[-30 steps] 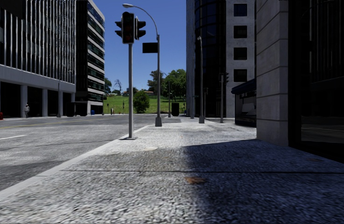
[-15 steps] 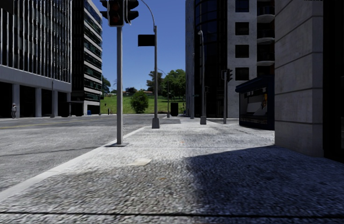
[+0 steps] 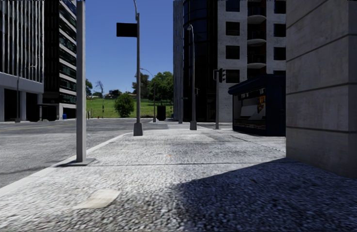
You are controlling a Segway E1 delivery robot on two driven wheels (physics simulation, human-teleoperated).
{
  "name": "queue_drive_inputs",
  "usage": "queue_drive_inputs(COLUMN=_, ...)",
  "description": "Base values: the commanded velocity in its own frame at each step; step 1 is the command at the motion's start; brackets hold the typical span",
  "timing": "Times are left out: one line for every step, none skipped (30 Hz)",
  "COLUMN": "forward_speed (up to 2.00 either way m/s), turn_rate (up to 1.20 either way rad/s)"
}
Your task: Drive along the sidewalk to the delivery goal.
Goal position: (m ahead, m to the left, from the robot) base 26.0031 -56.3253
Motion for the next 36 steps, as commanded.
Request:
queue_drive_inputs(forward_speed=2.00, turn_rate=0.00)
queue_drive_inputs(forward_speed=2.00, turn_rate=0.00)
queue_drive_inputs(forward_speed=2.00, turn_rate=0.00)
queue_drive_inputs(forward_speed=2.00, turn_rate=0.00)
queue_drive_inputs(forward_speed=2.00, turn_rate=0.00)
queue_drive_inputs(forward_speed=2.00, turn_rate=0.00)
queue_drive_inputs(forward_speed=2.00, turn_rate=0.00)
queue_drive_inputs(forward_speed=2.00, turn_rate=0.00)
queue_drive_inputs(forward_speed=2.00, turn_rate=0.00)
queue_drive_inputs(forward_speed=2.00, turn_rate=0.00)
queue_drive_inputs(forward_speed=2.00, turn_rate=0.00)
queue_drive_inputs(forward_speed=2.00, turn_rate=0.00)
queue_drive_inputs(forward_speed=2.00, turn_rate=0.00)
queue_drive_inputs(forward_speed=2.00, turn_rate=0.00)
queue_drive_inputs(forward_speed=2.00, turn_rate=0.00)
queue_drive_inputs(forward_speed=2.00, turn_rate=0.00)
queue_drive_inputs(forward_speed=2.00, turn_rate=0.00)
queue_drive_inputs(forward_speed=2.00, turn_rate=0.00)
queue_drive_inputs(forward_speed=2.00, turn_rate=0.00)
queue_drive_inputs(forward_speed=2.00, turn_rate=0.00)
queue_drive_inputs(forward_speed=2.00, turn_rate=0.00)
queue_drive_inputs(forward_speed=2.00, turn_rate=0.00)
queue_drive_inputs(forward_speed=2.00, turn_rate=0.00)
queue_drive_inputs(forward_speed=2.00, turn_rate=0.00)
queue_drive_inputs(forward_speed=2.00, turn_rate=0.00)
queue_drive_inputs(forward_speed=2.00, turn_rate=0.00)
queue_drive_inputs(forward_speed=2.00, turn_rate=0.00)
queue_drive_inputs(forward_speed=2.00, turn_rate=0.00)
queue_drive_inputs(forward_speed=2.00, turn_rate=0.00)
queue_drive_inputs(forward_speed=2.00, turn_rate=0.00)
queue_drive_inputs(forward_speed=2.00, turn_rate=0.00)
queue_drive_inputs(forward_speed=2.00, turn_rate=0.00)
queue_drive_inputs(forward_speed=2.00, turn_rate=0.00)
queue_drive_inputs(forward_speed=2.00, turn_rate=0.00)
queue_drive_inputs(forward_speed=2.00, turn_rate=0.00)
queue_drive_inputs(forward_speed=2.00, turn_rate=0.00)
